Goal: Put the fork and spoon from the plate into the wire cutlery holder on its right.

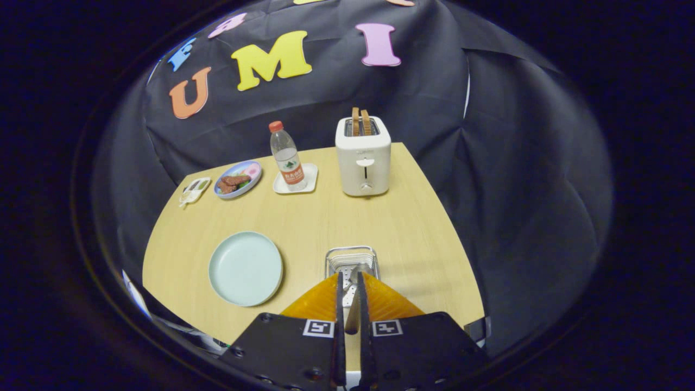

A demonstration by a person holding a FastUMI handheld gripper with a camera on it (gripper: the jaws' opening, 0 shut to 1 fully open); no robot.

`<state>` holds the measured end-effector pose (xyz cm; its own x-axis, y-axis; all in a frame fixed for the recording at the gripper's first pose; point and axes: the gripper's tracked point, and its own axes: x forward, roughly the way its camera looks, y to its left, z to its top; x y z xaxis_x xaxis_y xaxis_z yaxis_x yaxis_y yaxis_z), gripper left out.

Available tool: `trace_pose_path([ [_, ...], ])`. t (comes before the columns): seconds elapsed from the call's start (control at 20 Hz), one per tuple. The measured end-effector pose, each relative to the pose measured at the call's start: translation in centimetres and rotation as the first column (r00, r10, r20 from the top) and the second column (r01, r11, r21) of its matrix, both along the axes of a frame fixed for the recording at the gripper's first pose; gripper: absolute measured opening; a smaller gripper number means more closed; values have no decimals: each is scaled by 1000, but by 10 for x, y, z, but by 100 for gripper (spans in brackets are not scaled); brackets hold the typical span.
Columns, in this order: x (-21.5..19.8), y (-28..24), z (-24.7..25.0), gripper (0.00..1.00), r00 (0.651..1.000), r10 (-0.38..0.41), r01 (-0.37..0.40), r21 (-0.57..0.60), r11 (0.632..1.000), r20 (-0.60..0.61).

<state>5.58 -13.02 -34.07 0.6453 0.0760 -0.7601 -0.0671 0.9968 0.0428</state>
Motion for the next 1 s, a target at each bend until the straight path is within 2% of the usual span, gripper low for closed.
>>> trace_pose_path([
  [0.05, 1, 5, 7, 11, 1000, 11, -12, 9, 1000, 23],
  [0.2, -3, 19, 29, 33, 997, 29, -31, 36, 999, 75],
  [0.35, -7, 35, 60, 43, 985, 62, -70, 40, 997, 160],
  [0.6, -11, 70, 131, 86, 936, 106, -123, 29, 992, 335],
  [0.75, -15, 86, 173, 89, 894, 122, -141, 12, 990, 432],
  [0.9, -25, 106, 216, 96, 848, 124, -153, 13, 988, 515],
  [1.0, -29, 113, 243, 96, 812, 114, -142, 4, 990, 573],
])
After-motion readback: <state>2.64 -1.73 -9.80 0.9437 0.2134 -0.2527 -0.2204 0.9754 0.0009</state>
